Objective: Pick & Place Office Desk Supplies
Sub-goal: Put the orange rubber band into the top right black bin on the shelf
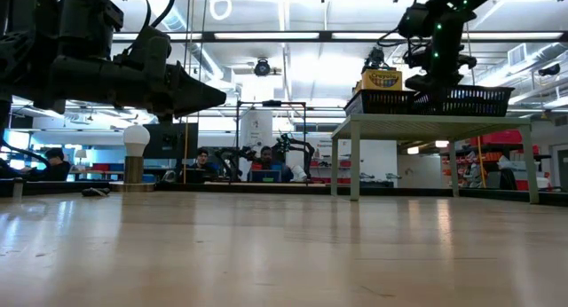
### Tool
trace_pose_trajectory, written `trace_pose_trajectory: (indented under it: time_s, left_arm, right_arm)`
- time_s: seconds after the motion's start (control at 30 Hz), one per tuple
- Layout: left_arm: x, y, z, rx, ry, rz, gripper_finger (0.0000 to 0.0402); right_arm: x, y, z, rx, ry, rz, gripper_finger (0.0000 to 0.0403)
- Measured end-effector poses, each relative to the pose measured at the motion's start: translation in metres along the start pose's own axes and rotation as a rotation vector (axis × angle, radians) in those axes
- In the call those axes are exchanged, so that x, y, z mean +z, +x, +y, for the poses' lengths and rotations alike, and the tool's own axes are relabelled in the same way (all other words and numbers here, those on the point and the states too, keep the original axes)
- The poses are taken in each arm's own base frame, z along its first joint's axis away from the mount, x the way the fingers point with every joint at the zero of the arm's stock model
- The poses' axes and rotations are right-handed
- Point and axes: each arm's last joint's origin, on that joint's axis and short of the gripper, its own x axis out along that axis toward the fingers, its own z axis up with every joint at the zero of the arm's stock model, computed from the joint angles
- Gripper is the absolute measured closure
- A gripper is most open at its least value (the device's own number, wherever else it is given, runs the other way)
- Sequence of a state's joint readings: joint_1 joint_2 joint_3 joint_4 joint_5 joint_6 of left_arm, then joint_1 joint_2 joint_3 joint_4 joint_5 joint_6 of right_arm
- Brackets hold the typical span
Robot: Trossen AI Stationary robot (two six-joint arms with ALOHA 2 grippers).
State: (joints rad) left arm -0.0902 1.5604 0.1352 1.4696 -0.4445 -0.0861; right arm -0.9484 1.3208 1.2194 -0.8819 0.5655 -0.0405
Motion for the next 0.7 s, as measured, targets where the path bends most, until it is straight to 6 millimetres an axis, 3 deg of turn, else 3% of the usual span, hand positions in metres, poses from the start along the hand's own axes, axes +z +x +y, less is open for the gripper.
trace_pose_trajectory:
  time_s: [0.2,0.3,0.53,0.7]
  left_arm:
    - [0.000,0.000,0.000,0.000,0.004,0.000,0.0344]
    - [0.000,0.000,0.000,0.000,-0.004,0.000,0.0344]
    - [0.000,0.000,0.000,0.000,-0.004,0.000,0.0344]
    - [0.000,0.000,0.000,-0.001,-0.013,0.000,0.0344]
  right_arm:
    - [0.001,-0.016,-0.003,-0.009,0.041,-0.079,0.0166]
    - [0.001,-0.025,-0.006,0.080,0.126,-0.058,0.0135]
    - [0.004,-0.034,-0.022,0.219,0.329,-0.004,0.0124]
    - [0.006,-0.028,-0.023,0.261,0.426,0.020,0.0119]
